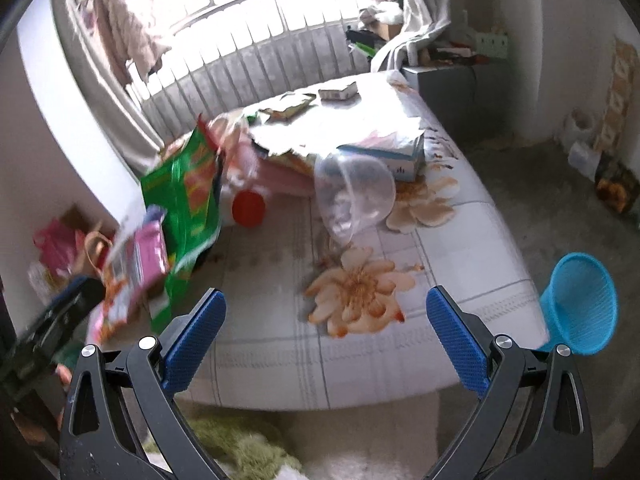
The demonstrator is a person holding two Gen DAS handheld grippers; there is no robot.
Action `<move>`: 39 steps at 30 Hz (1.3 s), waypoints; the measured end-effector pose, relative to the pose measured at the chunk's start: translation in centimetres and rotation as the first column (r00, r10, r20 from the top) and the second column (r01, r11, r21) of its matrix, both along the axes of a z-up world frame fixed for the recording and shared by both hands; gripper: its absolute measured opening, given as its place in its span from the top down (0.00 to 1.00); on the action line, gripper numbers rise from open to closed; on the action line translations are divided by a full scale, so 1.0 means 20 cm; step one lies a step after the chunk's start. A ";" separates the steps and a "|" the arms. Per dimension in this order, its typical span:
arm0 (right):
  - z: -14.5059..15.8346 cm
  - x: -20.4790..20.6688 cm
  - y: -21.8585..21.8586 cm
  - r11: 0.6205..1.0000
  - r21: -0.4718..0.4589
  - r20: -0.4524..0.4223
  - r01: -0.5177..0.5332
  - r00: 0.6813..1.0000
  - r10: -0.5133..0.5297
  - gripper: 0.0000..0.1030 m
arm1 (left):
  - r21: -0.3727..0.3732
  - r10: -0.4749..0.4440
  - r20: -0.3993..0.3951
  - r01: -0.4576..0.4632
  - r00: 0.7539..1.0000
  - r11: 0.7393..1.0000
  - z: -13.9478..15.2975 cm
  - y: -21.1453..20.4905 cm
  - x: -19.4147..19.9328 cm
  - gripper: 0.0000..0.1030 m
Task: Collect trash
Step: 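Reach the right tool to the clear plastic cup and close on its rim, then grasp the clear red-printed plastic bag with the left tool while the right holds the cup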
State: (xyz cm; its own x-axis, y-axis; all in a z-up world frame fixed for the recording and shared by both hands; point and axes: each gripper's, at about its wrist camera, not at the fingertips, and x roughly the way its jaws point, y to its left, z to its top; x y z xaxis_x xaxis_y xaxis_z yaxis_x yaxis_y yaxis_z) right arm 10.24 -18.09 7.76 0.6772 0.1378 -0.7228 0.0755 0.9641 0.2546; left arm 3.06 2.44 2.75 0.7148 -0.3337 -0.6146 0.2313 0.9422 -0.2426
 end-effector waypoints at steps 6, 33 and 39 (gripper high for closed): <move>0.01 0.09 -0.11 0.999 0.004 0.012 0.046 0.999 -0.046 0.11 | -0.089 -0.101 0.000 0.101 0.995 0.991 0.04 -0.09 0.10 0.04; -0.17 0.41 -0.27 1.000 0.028 -0.002 0.005 1.000 -0.005 0.95 | 0.454 -0.478 0.075 0.397 0.875 0.798 0.07 -0.77 0.53 0.65; -0.17 0.32 -0.35 1.000 0.002 -0.006 0.012 1.000 -0.012 0.95 | 0.543 -0.508 0.072 0.393 0.858 0.742 0.00 -0.83 0.51 0.65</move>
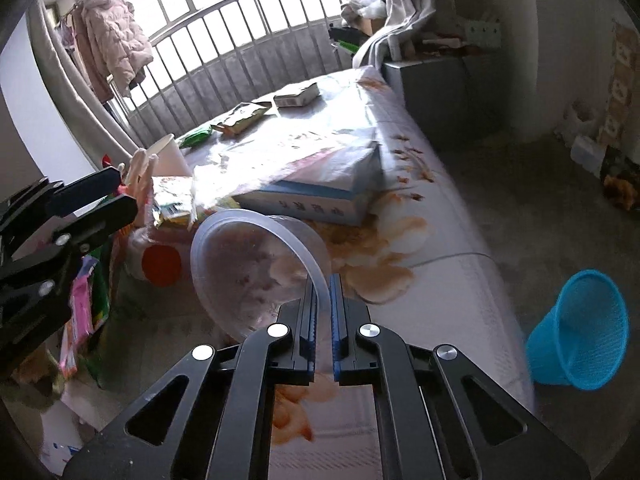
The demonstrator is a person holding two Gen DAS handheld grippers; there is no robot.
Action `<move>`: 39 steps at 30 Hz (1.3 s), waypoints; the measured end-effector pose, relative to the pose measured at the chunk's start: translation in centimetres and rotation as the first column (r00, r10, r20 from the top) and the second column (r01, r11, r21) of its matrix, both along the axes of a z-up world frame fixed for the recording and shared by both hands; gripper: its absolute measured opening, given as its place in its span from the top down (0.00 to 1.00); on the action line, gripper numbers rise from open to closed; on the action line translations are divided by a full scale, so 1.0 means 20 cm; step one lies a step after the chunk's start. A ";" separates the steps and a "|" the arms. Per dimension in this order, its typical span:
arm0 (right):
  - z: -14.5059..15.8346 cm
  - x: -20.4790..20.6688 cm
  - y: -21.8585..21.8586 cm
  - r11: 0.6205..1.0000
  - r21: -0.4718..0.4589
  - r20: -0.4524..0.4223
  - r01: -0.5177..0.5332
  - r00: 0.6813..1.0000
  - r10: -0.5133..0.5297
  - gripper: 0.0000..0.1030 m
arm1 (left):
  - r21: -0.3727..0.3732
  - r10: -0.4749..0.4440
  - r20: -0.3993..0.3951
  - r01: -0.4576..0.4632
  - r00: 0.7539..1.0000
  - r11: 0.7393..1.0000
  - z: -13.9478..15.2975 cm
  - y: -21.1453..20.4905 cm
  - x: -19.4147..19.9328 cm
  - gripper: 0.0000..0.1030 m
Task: Collect trash
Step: 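Grasp the clear red-printed plastic bag with the left tool while the right holds the cup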
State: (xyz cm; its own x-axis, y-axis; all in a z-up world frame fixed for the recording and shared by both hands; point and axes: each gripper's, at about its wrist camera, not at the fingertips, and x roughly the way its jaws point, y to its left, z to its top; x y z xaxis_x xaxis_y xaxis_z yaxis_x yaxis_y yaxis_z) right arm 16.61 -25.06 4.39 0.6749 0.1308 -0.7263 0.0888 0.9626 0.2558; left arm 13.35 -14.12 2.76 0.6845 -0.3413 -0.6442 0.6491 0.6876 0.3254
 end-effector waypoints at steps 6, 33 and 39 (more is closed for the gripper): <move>-0.03 -0.10 -0.09 0.999 0.003 -0.030 0.040 0.999 -0.040 0.95 | 0.184 -0.075 0.106 0.054 0.992 0.981 -0.13 -0.12 -0.07 0.65; -0.05 -0.22 -0.27 0.990 0.104 -0.031 0.093 0.995 -0.090 0.95 | 0.553 -0.258 0.374 0.010 0.891 0.833 -0.48 -0.38 0.00 0.47; -0.05 -0.26 -0.32 0.985 0.123 -0.034 0.120 0.993 -0.117 0.95 | 0.566 -0.238 0.364 -0.011 0.901 0.824 -0.54 -0.44 0.04 0.47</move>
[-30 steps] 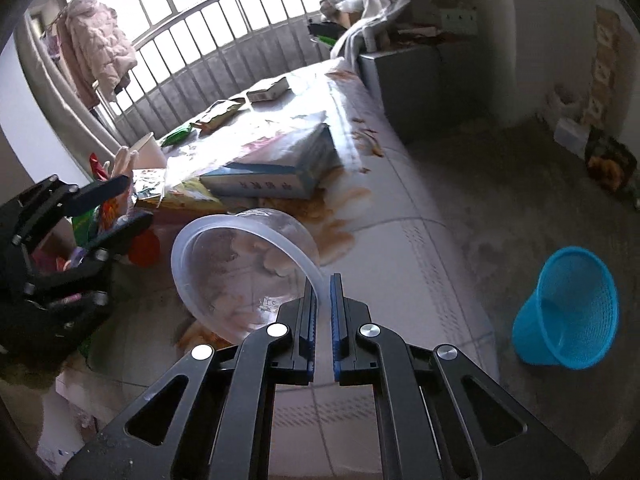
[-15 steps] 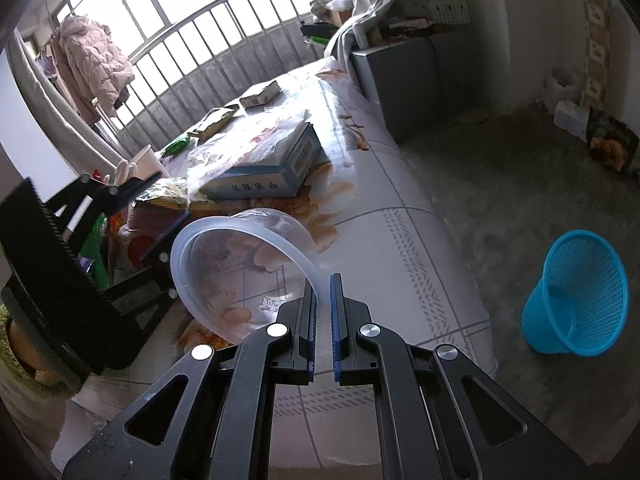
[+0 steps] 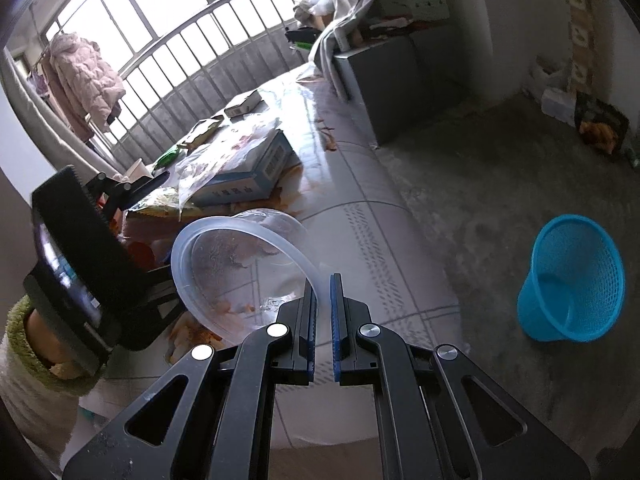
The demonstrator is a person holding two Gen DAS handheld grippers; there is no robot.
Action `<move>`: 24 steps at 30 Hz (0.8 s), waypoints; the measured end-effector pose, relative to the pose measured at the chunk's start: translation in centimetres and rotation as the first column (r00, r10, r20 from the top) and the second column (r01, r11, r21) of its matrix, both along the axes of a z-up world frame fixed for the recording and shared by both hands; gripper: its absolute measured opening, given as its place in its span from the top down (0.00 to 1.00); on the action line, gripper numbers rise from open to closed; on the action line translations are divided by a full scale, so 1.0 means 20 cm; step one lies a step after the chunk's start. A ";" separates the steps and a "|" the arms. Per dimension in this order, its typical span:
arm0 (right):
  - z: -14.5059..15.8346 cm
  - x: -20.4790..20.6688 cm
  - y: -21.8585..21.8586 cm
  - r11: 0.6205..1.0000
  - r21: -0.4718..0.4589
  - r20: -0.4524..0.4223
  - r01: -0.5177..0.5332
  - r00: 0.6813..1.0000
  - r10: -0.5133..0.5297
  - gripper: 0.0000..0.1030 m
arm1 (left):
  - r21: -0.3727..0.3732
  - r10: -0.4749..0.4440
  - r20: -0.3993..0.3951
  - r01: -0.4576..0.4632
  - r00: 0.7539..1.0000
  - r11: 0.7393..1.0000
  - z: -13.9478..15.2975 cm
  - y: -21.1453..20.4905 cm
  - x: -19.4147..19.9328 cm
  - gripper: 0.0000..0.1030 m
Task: Collect trash
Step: 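Grasp the clear red-printed plastic bag with the left tool while the right holds the cup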
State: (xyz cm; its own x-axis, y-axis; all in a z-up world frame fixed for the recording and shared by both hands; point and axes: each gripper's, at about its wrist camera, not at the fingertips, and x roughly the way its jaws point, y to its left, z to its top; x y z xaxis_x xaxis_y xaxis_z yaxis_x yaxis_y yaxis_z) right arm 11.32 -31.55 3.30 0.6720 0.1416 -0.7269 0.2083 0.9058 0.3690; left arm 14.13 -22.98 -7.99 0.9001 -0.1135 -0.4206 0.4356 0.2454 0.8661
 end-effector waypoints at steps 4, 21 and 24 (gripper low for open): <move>0.00 -0.03 -0.01 1.000 0.006 0.002 0.009 1.000 -0.009 0.95 | 0.022 0.045 0.022 -0.045 0.999 0.999 0.00 -0.01 0.04 0.64; 0.02 -0.08 -0.10 0.998 0.059 0.052 0.030 0.998 -0.033 0.96 | -0.094 0.098 0.098 -0.089 0.990 0.992 0.26 0.00 0.04 0.99; 0.02 -0.09 -0.11 0.998 0.057 0.060 0.035 0.997 -0.038 0.96 | -0.128 0.106 0.117 -0.091 0.987 0.988 0.33 0.00 0.02 0.99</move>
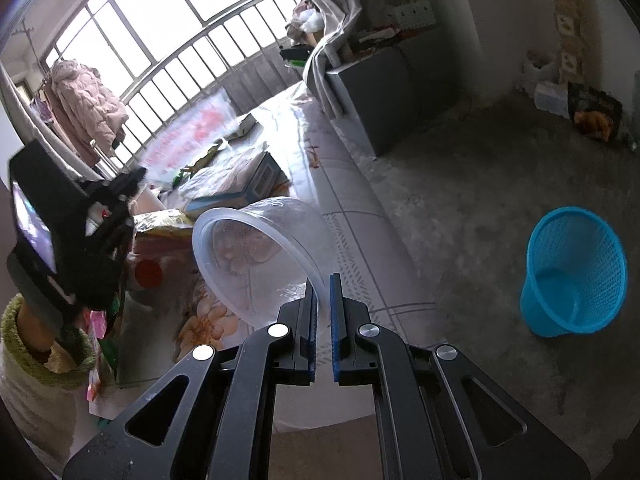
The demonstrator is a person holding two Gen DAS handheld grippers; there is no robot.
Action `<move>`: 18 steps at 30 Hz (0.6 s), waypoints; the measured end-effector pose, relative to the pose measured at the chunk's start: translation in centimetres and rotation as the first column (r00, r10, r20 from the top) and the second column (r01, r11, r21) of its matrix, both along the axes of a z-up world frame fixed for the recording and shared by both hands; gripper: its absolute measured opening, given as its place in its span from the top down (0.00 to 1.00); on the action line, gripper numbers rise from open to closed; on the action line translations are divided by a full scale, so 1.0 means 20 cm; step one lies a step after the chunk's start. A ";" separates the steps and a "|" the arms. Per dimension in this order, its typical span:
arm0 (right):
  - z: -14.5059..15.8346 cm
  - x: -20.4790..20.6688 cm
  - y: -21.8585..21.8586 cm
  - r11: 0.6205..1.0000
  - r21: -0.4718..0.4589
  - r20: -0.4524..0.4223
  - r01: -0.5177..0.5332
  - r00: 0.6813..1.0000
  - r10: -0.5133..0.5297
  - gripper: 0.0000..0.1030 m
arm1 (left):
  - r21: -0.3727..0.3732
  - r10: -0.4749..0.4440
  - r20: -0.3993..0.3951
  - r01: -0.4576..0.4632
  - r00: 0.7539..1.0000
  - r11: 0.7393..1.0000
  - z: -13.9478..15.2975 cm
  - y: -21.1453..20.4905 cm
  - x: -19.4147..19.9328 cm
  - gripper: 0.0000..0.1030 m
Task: Collect trash
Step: 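Grasp the clear red-printed plastic bag with the left tool while the right holds the cup, then carry cup and bag to the blue wastebasket and open both tools over it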
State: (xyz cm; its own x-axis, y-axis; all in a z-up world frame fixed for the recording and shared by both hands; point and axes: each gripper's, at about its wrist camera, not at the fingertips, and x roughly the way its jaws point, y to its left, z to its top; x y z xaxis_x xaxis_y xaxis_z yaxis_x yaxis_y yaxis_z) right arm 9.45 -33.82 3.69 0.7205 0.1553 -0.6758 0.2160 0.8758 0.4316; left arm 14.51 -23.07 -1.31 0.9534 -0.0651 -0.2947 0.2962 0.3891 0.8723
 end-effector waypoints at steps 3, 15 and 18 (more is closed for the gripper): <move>0.02 -0.02 -0.03 1.000 -0.003 0.016 0.015 1.000 -0.015 0.96 | -0.044 -0.005 0.024 0.007 1.000 0.999 0.10 0.00 -0.05 0.99; -0.10 -0.26 -0.52 0.948 0.007 -0.019 0.318 0.948 -0.317 0.96 | -0.395 -0.330 -0.380 0.171 0.864 0.903 0.40 -0.53 -0.21 0.99; -0.20 -0.35 -0.72 0.903 0.023 -0.071 0.430 0.901 -0.427 0.96 | -0.455 -0.429 -0.544 0.176 0.721 0.873 0.37 -0.82 -0.21 0.99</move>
State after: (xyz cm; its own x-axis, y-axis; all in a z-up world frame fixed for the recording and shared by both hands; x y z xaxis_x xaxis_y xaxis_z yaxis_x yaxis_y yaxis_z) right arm 2.49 -48.28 -0.40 0.6797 -0.1329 -0.7214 0.5944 0.6761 0.4355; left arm 10.28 -39.56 6.02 0.4782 -0.5342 -0.6972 0.8668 0.4147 0.2768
